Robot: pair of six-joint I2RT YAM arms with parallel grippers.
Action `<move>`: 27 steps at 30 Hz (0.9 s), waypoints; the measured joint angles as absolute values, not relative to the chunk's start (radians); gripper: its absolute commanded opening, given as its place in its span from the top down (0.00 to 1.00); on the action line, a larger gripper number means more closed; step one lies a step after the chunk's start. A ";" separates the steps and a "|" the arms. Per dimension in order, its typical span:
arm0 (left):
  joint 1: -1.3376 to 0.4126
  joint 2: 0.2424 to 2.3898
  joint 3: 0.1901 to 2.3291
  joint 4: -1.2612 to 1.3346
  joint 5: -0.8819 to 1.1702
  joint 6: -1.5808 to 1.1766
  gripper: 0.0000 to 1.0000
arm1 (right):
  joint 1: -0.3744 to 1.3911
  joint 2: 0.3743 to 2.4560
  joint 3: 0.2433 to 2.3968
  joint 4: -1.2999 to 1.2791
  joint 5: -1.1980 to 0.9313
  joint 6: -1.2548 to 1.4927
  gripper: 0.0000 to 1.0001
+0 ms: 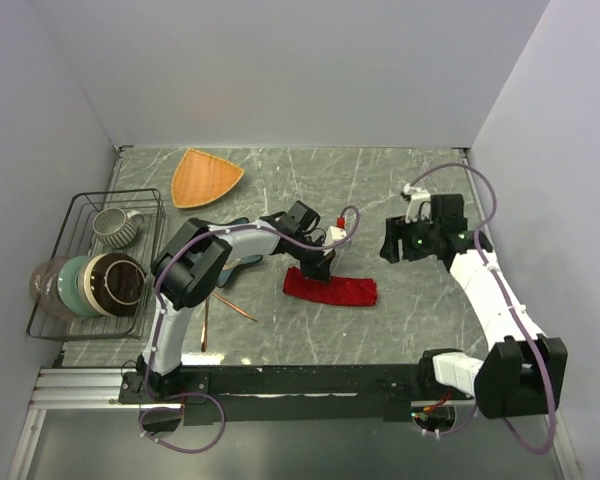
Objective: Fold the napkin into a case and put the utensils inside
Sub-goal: Insert the top corner of the smaller rectangle folded napkin into the folded napkin, then smooth out the smaller rectangle-folded napkin at the center of the board.
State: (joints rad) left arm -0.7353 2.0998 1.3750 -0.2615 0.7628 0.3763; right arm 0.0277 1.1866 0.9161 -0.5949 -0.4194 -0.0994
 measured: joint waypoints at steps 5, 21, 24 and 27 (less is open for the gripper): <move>-0.732 2.112 1.391 -0.270 0.774 0.367 0.99 | 0.239 1.116 0.817 -0.531 -0.263 -0.175 0.28; -0.723 2.125 1.402 -0.273 0.794 0.336 0.99 | 0.623 1.180 0.627 -0.315 0.064 -0.297 0.35; -0.723 2.125 1.402 -0.272 0.793 0.332 0.99 | 0.637 1.215 0.618 -0.268 0.080 -0.310 0.39; -0.722 2.125 1.401 -0.271 0.795 0.322 0.99 | 0.646 1.233 0.594 -0.211 0.105 -0.326 0.43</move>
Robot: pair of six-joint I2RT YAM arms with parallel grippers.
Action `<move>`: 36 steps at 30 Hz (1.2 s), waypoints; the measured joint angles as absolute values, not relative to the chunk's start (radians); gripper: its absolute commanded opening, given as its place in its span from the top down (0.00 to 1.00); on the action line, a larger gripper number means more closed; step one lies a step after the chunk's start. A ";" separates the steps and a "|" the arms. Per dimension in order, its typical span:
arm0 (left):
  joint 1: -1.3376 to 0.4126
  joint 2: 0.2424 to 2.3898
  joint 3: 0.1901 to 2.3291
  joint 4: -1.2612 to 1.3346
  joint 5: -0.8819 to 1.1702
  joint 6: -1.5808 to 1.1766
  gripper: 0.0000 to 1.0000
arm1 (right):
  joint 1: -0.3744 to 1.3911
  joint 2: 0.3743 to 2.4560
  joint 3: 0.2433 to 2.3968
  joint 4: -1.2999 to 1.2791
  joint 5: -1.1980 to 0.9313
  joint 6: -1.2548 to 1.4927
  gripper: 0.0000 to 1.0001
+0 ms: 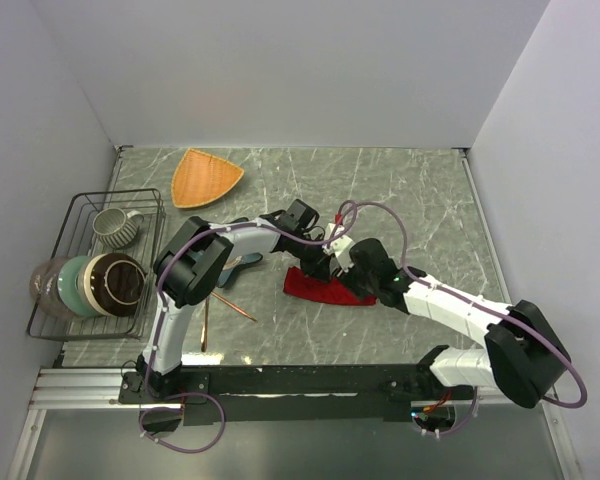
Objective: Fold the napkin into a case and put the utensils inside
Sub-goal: Smooth out the smaller rectangle-folded napkin at the center of the board.
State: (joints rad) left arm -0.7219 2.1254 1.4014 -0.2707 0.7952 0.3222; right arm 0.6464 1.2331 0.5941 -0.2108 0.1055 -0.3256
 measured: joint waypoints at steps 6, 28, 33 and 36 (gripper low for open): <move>-0.710 2.127 1.402 -0.273 0.799 0.308 0.99 | 0.659 1.280 0.583 -0.115 0.164 -0.354 0.52; -0.703 2.132 1.404 -0.274 0.812 0.320 0.99 | 0.712 1.318 0.536 -0.148 0.225 -0.495 0.95; -0.703 2.135 1.407 -0.278 0.813 0.320 0.99 | 0.724 1.328 0.536 -0.148 0.264 -0.500 0.80; -0.703 2.136 1.410 -0.279 0.815 0.319 0.99 | 0.724 1.318 0.537 -0.160 0.268 -0.502 0.71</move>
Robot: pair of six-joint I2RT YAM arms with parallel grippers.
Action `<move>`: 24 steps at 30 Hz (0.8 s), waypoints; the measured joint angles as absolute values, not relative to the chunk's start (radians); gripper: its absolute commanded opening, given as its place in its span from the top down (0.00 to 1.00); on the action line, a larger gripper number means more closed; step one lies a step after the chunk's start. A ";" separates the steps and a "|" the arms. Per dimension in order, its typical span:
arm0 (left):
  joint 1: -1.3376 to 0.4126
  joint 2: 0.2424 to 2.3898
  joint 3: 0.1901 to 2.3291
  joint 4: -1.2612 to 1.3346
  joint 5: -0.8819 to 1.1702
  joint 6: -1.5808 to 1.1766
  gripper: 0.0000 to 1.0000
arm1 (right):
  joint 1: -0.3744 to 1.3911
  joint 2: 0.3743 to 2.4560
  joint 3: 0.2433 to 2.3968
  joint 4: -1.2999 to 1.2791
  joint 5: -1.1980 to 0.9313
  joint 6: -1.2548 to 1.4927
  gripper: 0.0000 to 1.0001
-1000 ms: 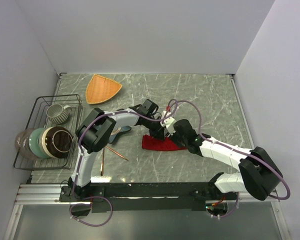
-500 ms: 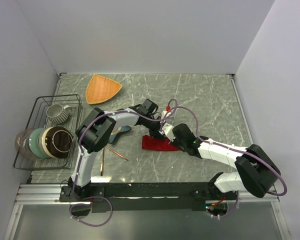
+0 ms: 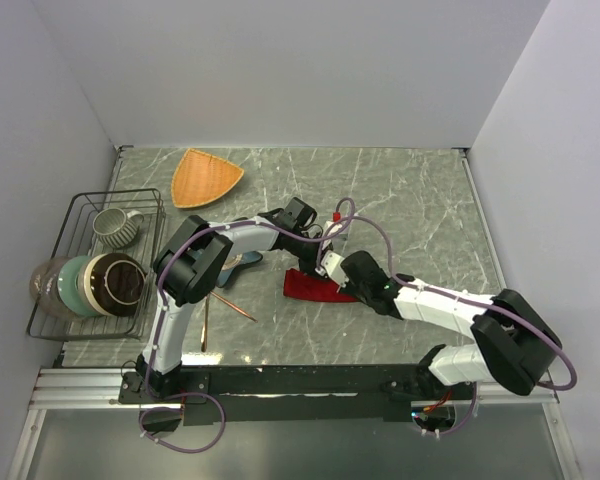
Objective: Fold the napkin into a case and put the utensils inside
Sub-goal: Smooth out the smaller rectangle-folded napkin at the center of the board.
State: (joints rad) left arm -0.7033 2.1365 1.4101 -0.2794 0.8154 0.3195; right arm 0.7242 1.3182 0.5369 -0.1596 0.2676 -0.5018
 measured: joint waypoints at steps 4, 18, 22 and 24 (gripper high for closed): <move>-0.703 2.140 1.416 -0.287 0.815 0.319 0.99 | 0.724 1.234 0.544 -0.227 0.239 -0.487 0.63; -0.696 2.159 1.439 -0.300 0.839 0.299 0.99 | 0.501 0.839 0.617 -0.413 -0.048 -0.321 0.37; -0.694 2.163 1.441 -0.299 0.844 0.289 0.99 | 0.389 0.846 0.699 -0.451 -0.151 -0.232 0.40; -0.694 2.164 1.442 -0.299 0.845 0.284 0.99 | 0.350 0.883 0.759 -0.473 -0.218 -0.196 0.41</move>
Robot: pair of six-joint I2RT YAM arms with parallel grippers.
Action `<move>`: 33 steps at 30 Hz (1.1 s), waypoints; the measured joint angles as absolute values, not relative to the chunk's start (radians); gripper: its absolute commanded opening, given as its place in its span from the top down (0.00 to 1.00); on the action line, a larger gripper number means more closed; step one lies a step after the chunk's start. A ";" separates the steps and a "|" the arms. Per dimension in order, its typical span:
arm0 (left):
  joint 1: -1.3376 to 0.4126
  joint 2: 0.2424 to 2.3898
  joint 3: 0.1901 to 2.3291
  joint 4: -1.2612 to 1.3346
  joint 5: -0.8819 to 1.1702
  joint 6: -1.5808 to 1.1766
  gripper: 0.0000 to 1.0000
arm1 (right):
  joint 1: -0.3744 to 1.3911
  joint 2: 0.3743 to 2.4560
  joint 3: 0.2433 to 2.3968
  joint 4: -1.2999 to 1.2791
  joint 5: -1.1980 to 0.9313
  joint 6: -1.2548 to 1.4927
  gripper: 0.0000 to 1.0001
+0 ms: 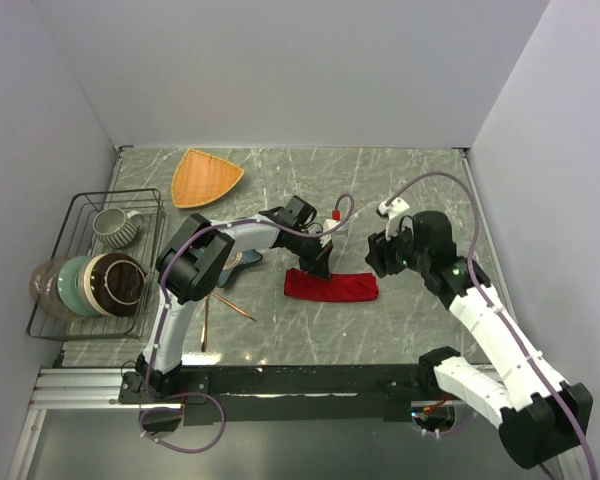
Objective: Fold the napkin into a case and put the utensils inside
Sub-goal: Smooth out the smaller rectangle-folded napkin at the center of the board.
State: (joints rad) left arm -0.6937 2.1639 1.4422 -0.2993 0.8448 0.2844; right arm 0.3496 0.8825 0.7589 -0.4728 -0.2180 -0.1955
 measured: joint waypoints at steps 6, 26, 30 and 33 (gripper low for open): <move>-0.691 2.166 1.443 -0.297 0.849 0.271 0.99 | 0.237 1.028 0.859 -0.545 -0.466 -0.100 0.48; -0.684 2.183 1.464 -0.316 0.868 0.263 0.99 | 0.076 1.527 0.715 -0.224 -0.805 0.629 0.68; -0.682 2.191 1.477 -0.327 0.873 0.253 0.99 | 0.094 1.583 0.715 -0.194 -0.823 0.637 0.69; -0.680 2.191 1.477 -0.327 0.873 0.246 0.99 | 0.131 1.618 0.720 -0.187 -0.834 0.635 0.70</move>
